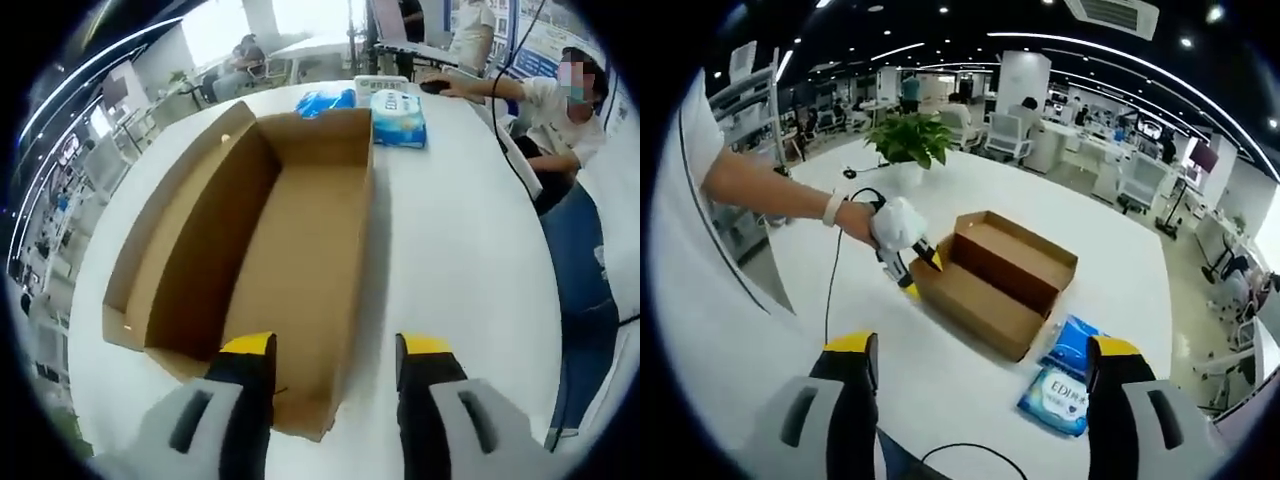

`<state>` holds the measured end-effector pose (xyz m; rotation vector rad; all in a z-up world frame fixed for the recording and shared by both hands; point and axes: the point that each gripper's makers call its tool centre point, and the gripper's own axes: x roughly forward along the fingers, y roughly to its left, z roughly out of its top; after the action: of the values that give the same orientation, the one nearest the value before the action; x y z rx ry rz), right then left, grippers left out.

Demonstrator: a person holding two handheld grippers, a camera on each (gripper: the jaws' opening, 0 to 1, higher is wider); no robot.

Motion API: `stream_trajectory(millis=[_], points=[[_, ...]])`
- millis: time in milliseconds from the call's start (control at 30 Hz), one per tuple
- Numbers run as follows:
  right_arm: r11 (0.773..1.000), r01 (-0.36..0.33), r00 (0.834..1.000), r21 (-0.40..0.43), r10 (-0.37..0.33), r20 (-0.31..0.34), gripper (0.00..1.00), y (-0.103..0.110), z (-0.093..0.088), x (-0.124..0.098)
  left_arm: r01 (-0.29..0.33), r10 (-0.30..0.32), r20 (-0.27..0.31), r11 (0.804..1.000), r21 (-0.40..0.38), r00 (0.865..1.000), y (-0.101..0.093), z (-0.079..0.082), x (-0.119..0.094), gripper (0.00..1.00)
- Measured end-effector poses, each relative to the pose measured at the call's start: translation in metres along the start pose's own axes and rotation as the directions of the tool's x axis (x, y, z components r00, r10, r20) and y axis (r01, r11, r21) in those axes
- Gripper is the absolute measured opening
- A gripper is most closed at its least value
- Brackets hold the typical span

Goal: Operate the shoe box by opening the lid, removing the specified soft item, and placing it in the target area until the item is outside and the box remains undamaged.

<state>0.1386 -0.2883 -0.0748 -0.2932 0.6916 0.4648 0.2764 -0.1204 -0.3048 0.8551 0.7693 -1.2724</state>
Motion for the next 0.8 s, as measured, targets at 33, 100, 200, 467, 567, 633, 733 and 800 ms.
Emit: stream_trajectory(millis=[33,100,200,467,567,633,733,800], points=[[1.000,-0.001,1.000,-0.002,0.001,0.002,0.87,-0.001,0.000,0.000,-0.001,0.001,-0.001,1.000,0.005,1.000,0.000,0.000,0.001,0.39],[1.000,-0.003,1.000,-0.007,0.003,0.014,0.87,-0.001,0.001,0.000,-0.005,0.005,-0.017,1.000,0.031,1.000,0.001,0.000,0.004,0.35],[1.000,-0.017,1.000,-0.003,0.017,0.026,0.88,-0.001,0.000,-0.001,0.000,0.001,-0.028,0.999,0.045,1.000,0.000,0.000,0.008,0.33],[1.000,-0.008,1.000,0.021,0.008,0.027,0.88,-0.007,-0.005,-0.001,0.006,0.002,-0.090,0.995,0.098,0.996,-0.001,-0.009,0.015,0.27],[1.000,-0.010,1.000,0.026,0.010,0.023,0.87,-0.008,-0.007,-0.001,0.010,0.007,-0.102,0.987,0.162,0.995,-0.002,-0.010,0.017,0.22],[1.000,-0.011,1.000,0.028,0.010,0.019,0.87,-0.008,-0.008,0.000,0.009,0.008,-0.104,0.987,0.162,0.995,-0.002,-0.009,0.019,0.21],[0.999,-0.013,1.000,0.034,0.013,0.014,0.88,-0.008,-0.008,0.002,0.013,0.009,-0.104,0.979,0.204,0.995,-0.003,-0.009,0.021,0.19],[0.999,-0.019,1.000,0.036,0.019,0.011,0.88,-0.008,-0.008,0.004,0.012,0.018,-0.115,0.965,0.261,0.993,-0.002,-0.009,0.022,0.14]])
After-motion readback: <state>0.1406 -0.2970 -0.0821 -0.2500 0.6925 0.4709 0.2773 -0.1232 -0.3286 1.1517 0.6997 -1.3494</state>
